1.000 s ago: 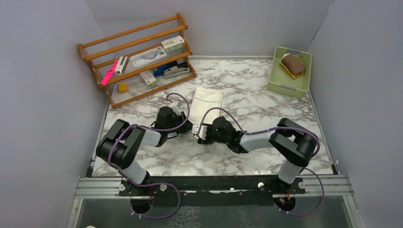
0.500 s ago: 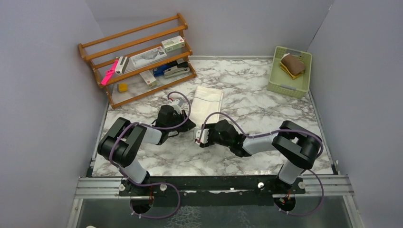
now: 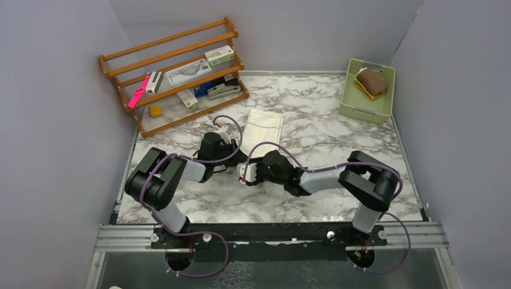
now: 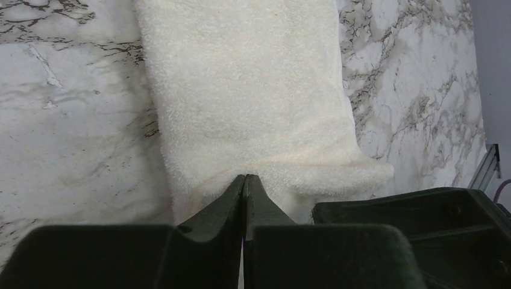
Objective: Roll the towels
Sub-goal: Roll the towel at the center of the board.
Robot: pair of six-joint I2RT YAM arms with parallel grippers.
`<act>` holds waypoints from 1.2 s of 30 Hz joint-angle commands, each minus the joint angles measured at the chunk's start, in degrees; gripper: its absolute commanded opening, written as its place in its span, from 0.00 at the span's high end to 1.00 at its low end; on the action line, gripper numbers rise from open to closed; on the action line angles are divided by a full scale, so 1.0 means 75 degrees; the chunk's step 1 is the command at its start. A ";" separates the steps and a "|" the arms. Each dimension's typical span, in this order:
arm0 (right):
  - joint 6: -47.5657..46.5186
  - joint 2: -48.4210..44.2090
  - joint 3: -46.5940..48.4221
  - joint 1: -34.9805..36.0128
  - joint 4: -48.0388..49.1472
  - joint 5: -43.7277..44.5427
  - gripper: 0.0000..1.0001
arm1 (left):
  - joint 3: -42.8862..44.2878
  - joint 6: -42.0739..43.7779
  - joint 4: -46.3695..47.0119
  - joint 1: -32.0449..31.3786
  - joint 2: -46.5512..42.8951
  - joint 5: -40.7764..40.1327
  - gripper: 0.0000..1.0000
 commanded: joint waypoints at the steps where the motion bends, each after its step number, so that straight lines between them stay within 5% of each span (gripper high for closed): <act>1: 0.0200 0.0452 0.0421 -0.0010 -0.0440 0.0351 0.54 | 0.0009 0.0335 -0.0624 0.0058 0.0191 0.0006 0.96; 10: 0.0448 0.0405 0.0410 -0.0293 -0.0816 0.0144 0.65 | 0.0049 0.0536 -0.0836 0.0066 0.0144 -0.0039 0.96; 30: 0.0794 0.0819 0.1351 -0.0753 -0.2626 0.0284 0.62 | 0.0414 0.0992 -0.1427 0.0093 0.0109 0.0222 0.96; 36: 0.1077 0.1316 0.2166 -0.0922 -0.3863 -0.0114 0.77 | 0.0728 0.1137 -0.1778 0.0153 0.0004 0.0317 0.95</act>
